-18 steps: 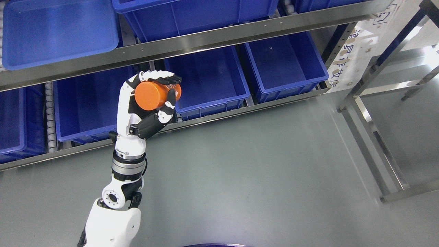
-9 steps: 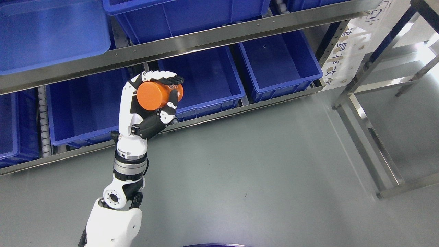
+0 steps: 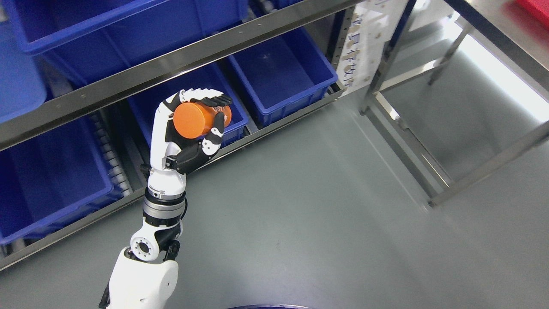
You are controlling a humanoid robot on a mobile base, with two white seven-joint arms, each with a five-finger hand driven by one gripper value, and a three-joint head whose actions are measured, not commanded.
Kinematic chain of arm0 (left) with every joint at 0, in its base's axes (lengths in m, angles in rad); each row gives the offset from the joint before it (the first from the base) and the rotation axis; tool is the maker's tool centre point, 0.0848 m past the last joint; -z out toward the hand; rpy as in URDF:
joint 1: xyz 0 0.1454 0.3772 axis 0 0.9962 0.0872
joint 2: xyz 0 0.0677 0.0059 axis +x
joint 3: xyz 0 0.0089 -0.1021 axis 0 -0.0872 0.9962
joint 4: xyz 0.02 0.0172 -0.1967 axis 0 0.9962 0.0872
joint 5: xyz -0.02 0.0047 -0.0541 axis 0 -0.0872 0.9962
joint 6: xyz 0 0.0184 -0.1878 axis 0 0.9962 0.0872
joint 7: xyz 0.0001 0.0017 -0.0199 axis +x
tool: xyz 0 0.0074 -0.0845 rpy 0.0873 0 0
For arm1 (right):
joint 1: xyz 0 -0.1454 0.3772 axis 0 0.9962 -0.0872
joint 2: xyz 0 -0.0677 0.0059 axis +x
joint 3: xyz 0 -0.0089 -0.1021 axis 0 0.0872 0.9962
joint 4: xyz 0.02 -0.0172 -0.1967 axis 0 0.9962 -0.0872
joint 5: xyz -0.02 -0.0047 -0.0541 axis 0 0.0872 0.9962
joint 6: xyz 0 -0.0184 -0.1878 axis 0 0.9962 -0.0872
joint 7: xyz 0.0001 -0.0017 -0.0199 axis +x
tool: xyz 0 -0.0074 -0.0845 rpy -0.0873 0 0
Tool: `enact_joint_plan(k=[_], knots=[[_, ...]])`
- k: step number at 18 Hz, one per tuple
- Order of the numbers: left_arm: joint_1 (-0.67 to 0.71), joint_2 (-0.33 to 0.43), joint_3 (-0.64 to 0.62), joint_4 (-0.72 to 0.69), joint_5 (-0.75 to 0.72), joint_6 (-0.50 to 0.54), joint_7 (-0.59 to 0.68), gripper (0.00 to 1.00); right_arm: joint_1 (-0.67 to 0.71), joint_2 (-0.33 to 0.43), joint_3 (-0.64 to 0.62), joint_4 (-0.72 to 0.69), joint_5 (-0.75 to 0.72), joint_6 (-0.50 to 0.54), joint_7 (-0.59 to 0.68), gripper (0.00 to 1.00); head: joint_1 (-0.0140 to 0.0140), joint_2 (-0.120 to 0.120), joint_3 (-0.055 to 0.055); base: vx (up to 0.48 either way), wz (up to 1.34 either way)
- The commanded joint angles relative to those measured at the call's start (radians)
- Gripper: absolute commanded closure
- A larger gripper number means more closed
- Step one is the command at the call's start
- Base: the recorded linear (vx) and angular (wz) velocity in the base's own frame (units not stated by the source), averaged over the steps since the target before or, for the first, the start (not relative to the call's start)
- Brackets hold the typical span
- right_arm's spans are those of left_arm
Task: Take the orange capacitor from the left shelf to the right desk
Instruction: 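Hold the capacitor in the left hand while turning toward the steel table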
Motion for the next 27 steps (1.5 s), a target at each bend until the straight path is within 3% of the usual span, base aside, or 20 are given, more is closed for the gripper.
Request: enact_joint_plan(k=[1,15,19,27], knots=[[0.0,0.017,-0.017,0.0,0.0,0.002,0.0,0.99,0.02,-0.017,-0.017,-0.017,0.003,0.0,0.0,0.0,0.0,0.0,0.0,0.065,-0.71],[-0.035,0.017,-0.083,0.0,0.0,0.084,0.0,0.99,0.02,-0.017,-0.017,-0.017,0.003,0.0,0.0,0.0,0.0,0.0,0.0,0.143,-0.5],[-0.176,0.017,-0.101,0.007,0.001,0.236,0.006,0.98,0.02,-0.017,-0.017,-0.017,0.003,0.0,0.0,0.0,0.0,0.0,0.0,0.214,-0.25],[-0.284,0.017,-0.135,0.073,0.031,0.388,0.011,0.98,0.02,-0.017,-0.017,-0.017,0.003,0.0,0.0,0.0,0.0,0.0,0.0,0.224,-0.18]])
